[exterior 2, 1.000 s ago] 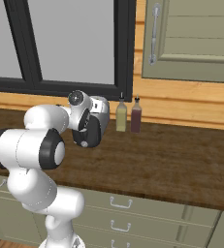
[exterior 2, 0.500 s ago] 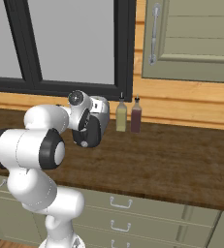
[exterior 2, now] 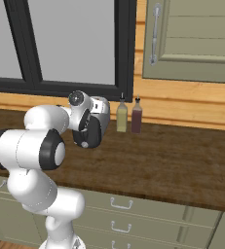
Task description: Start the toaster. Once the lever pops up, take the bread to the plate on the dining counter.
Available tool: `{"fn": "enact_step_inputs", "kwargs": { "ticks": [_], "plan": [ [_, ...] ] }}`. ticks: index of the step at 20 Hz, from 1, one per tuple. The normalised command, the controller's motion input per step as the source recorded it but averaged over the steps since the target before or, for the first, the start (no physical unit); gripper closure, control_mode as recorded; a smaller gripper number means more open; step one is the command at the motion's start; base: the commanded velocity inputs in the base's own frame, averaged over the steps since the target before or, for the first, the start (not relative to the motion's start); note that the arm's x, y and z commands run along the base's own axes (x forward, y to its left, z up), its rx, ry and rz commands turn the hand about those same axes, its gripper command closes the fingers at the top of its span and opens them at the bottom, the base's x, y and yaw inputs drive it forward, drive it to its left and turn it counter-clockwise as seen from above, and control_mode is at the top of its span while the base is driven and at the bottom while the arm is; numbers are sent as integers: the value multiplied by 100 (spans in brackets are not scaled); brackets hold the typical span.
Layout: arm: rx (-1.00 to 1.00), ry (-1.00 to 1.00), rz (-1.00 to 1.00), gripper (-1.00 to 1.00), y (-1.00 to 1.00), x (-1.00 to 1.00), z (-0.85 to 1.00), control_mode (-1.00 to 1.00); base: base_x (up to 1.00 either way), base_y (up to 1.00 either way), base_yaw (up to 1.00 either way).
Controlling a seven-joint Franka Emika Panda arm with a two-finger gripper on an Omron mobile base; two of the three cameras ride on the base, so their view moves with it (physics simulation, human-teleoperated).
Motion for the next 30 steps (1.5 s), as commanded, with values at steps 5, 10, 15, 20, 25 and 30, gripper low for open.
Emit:
{"fn": "enact_step_inputs", "kwargs": {
  "ticks": [5,10,15,20,25,30],
  "plan": [
    [0,0,0,-100,0,0,0,-100,0,0,0],
    [0,0,0,-100,0,0,0,-100,0,0,0],
    [0,0,0,-100,0,0,0,-100,0,0,0],
    [0,0,0,-100,0,3,0,-100,0,0,0],
    [0,0,0,-100,0,11,0,-100,0,0,0],
    [0,0,0,-100,0,9,0,-100,0,0,0]
  ]
}}
